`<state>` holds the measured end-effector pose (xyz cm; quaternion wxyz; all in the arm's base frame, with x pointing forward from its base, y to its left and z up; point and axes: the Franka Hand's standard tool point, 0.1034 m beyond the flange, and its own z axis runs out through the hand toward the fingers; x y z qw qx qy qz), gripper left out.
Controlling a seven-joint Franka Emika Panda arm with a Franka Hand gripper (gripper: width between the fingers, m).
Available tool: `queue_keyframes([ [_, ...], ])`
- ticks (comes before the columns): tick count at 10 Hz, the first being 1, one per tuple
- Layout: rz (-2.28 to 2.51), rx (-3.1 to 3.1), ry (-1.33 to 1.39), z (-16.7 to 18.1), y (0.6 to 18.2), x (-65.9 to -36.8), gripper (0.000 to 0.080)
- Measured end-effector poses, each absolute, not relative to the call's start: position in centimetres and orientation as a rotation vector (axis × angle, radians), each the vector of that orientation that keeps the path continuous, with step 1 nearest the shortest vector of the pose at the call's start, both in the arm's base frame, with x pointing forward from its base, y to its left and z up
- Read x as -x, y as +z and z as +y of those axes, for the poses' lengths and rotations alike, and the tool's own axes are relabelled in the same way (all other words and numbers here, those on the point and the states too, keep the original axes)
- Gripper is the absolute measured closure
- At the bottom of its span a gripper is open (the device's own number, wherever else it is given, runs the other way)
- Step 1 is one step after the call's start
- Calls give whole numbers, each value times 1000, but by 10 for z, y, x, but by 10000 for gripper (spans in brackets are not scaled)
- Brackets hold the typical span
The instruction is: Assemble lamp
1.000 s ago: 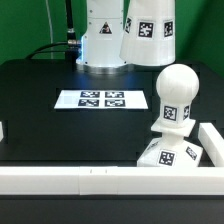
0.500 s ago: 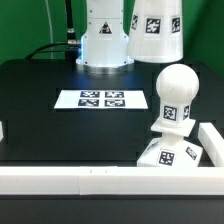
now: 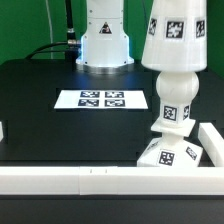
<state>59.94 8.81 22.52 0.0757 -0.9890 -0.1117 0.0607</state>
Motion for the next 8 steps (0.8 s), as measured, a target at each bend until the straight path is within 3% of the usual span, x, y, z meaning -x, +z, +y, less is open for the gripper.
queue_keyframes([
  [5, -372, 2973, 193, 97, 187, -591, 754],
  [8, -372, 2971, 209, 98, 182, -589, 754],
])
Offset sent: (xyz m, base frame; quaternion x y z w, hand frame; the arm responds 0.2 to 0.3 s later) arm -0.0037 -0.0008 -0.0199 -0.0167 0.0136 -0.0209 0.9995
